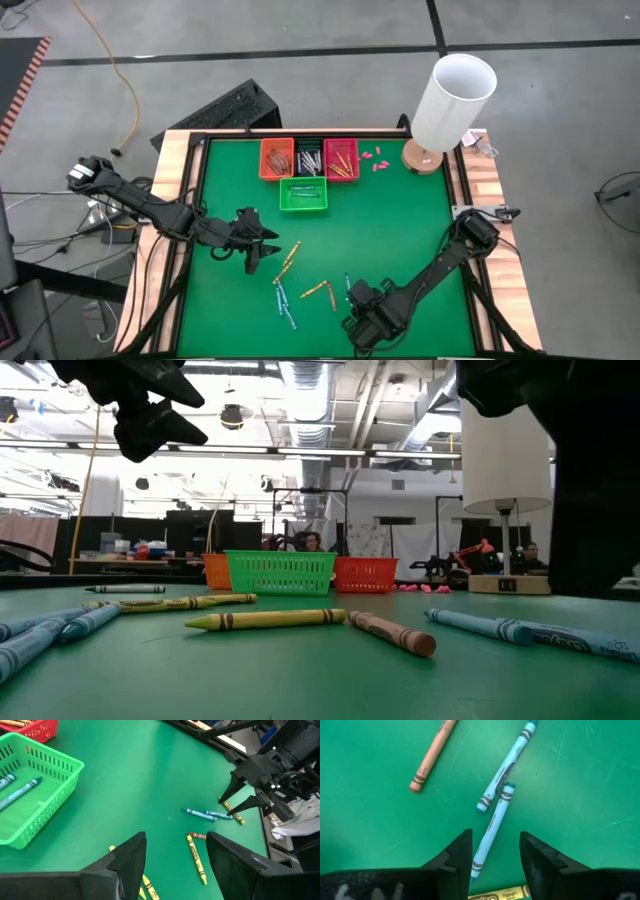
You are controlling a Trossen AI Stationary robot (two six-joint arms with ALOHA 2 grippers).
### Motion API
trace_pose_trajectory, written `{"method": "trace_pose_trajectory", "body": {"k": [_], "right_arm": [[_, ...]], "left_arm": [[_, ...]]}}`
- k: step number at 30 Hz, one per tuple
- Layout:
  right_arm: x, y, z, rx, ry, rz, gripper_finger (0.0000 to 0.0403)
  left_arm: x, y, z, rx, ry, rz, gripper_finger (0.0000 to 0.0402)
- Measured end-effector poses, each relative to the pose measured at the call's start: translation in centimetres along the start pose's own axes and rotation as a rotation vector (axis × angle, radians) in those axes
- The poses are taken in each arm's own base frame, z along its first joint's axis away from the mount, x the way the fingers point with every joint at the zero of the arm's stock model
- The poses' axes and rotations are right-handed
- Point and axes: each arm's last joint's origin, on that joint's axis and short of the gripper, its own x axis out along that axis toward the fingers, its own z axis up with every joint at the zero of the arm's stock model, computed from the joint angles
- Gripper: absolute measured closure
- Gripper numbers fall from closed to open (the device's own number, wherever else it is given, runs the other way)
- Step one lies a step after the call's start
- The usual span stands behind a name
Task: Sort crayons
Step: Put a blue crayon in the green basket
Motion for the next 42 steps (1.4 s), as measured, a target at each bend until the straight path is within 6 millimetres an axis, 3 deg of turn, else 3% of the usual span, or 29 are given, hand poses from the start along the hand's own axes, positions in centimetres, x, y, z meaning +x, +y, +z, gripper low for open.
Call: {"method": "trace_pose_trajectory", "body": {"k": [13, 17, 23, 26, 36, 42], "right_arm": [[3.5, 0.5, -0.6, -0.045, 0.155, -0.049, 0.0256], [3.3, 0.2, -0.1, -0.014, 0.151, -0.064, 0.0292], [2.3, -0.7, 1.1, -0.025, 0.152, -0.111, 0.0382], [1.7, -1.8, 1.8, -0.037, 0.127, -0.194, 0.0394], [-3.4, -4.9, 7.0, -0.086, -0.048, -0.256, 0.04], [-5.1, -6.8, 13.2, -0.194, -0.209, -0.231, 0.0401]], "left_arm": [[0.2, 0.3, -0.4, 0.011, 0.029, 0.04, 0.0204], [0.2, 0.3, -0.5, 0.012, 0.028, 0.045, 0.0204], [0.2, 0.2, -0.5, -0.035, 0.037, 0.028, 0.0204], [0.2, 0.2, -0.5, -0.051, 0.046, 0.015, 0.0204], [0.1, 0.2, -0.3, -0.055, 0.057, -0.005, 0.0204], [-1.0, 0.8, 1.1, -0.047, -0.013, -0.016, 0.0204]]}}
